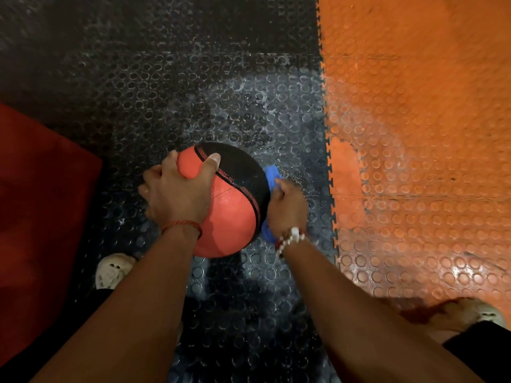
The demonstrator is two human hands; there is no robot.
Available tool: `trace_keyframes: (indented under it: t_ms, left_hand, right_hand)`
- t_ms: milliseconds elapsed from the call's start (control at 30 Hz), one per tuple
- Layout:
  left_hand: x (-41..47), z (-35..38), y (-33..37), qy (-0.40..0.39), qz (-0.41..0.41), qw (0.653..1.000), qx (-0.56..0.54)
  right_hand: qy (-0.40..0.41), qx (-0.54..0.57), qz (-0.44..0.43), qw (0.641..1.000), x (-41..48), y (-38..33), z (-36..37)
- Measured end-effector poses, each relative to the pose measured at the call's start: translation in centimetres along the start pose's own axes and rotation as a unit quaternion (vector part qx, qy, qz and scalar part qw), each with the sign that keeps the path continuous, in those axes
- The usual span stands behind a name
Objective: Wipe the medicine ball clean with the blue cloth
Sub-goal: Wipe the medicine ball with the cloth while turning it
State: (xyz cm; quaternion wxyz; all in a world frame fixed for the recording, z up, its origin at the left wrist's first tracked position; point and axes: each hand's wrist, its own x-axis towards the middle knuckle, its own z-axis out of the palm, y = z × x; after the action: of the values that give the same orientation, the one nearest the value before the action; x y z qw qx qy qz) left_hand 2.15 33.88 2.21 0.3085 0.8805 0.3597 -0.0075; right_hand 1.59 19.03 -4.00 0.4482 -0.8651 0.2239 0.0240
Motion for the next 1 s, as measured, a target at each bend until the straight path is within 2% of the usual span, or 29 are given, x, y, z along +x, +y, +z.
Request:
trace_keyframes:
  t_ms: [67, 167, 267, 333, 400, 500, 633, 733, 900, 1000]
  left_hand:
    - [0.2, 0.0, 0.0, 0.000, -0.001, 1.000, 0.000]
    - [0.3, 0.2, -0.1, 0.004, -0.001, 1.000, 0.007]
    - [0.2, 0.4, -0.3, 0.019, 0.002, 1.000, 0.003]
    - [0.2, 0.3, -0.4, 0.022, 0.003, 1.000, -0.001]
    - [0.2, 0.3, -0.3, 0.025, 0.005, 1.000, -0.001]
    - [0.2, 0.3, -0.3, 0.023, 0.007, 1.000, -0.003]
    - [0.3, 0.4, -0.3, 0.022, 0.004, 1.000, -0.005]
    - [0.5, 0.4, -0.3, 0.021, -0.001, 1.000, -0.004]
    - [0.6, 0.4, -0.6, 0.025, -0.002, 1.000, -0.002]
    - [0.6, 0.2, -0.7, 0.023, 0.001, 1.000, -0.011]
  right_hand:
    - [0.029, 0.044, -0.022, 0.998, -2.8, 0.1, -0.2]
    - [0.054, 0.086, -0.108, 0.989, -6.1, -1.3, -0.4]
    - [0.018, 0.045, -0.227, 0.973, -6.2, -3.6, -0.4]
    - [0.009, 0.002, -0.277, 0.961, -4.9, -4.6, -0.5]
    - [0.005, -0.034, -0.261, 0.965, -2.8, -5.1, -0.7]
    - [-0.004, -0.072, -0.175, 0.982, 0.0, -4.3, -0.7]
    - [0.012, -0.031, -0.092, 0.995, 0.2, -2.6, -0.7]
    - [0.035, -0.001, -0.141, 0.989, -3.4, -2.5, -0.6]
    - [0.006, -0.009, -0.277, 0.961, -4.6, -3.9, -0.6]
    - [-0.004, -0.053, -0.275, 0.960, -2.1, -4.6, -0.7]
